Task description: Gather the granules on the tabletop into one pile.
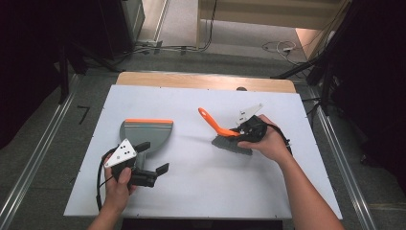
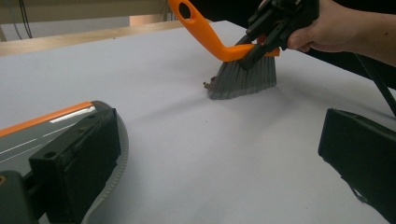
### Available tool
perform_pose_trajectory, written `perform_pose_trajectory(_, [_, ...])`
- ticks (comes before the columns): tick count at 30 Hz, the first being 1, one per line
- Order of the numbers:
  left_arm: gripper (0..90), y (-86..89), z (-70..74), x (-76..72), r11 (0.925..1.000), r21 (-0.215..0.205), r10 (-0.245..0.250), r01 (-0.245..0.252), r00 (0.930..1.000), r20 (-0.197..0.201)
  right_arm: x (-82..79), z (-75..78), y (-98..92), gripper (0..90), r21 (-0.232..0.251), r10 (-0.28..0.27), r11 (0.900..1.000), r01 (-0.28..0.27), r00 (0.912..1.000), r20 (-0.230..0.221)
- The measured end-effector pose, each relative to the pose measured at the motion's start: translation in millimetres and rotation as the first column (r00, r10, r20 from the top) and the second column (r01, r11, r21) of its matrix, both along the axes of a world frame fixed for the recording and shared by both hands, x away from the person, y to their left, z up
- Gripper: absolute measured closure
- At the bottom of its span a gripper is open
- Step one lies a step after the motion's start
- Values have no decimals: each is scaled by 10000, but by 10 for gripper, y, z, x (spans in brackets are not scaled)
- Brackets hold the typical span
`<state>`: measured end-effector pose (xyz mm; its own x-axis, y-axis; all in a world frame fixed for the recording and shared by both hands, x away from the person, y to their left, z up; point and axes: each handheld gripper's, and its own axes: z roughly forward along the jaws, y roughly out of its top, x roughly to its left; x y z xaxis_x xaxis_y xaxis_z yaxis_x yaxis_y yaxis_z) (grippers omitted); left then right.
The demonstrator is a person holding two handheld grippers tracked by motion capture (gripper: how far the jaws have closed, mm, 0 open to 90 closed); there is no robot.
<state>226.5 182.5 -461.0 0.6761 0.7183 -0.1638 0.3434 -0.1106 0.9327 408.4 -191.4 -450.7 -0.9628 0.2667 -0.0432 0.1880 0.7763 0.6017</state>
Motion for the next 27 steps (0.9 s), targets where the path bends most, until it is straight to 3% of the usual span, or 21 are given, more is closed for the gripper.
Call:
perform_pose_trajectory(12, [0,3,-3,3,10000,30,-16,16,10000,-11,82,-10,-1,679,141,90,9999,-92,9998,157])
perform_pose_trajectory(21, [0,-6,-8,6,10000,-11,-35,35,10000,-42,0,104,-25,683,278,64,9996,-67,9999,129])
perform_pose_trajectory(23, [0,-10,-9,6,10000,1,-46,46,10000,-34,-26,162,-36,683,519,-263,9983,264,9997,-26])
perform_pose_trajectory(24, [0,-11,-8,7,10000,7,-55,55,10000,-31,-42,195,-33,683,653,-635,9957,656,9974,-334])
perform_pose_trajectory(26, [0,-15,-8,8,10000,-1,-64,64,10000,-31,-77,254,0,683,940,-1443,9837,1531,9850,-944])
perform_pose_trajectory(27, [0,-17,-9,9,10000,12,-72,72,10000,-27,-102,283,37,683,962,-1912,9744,2030,9743,-1194])
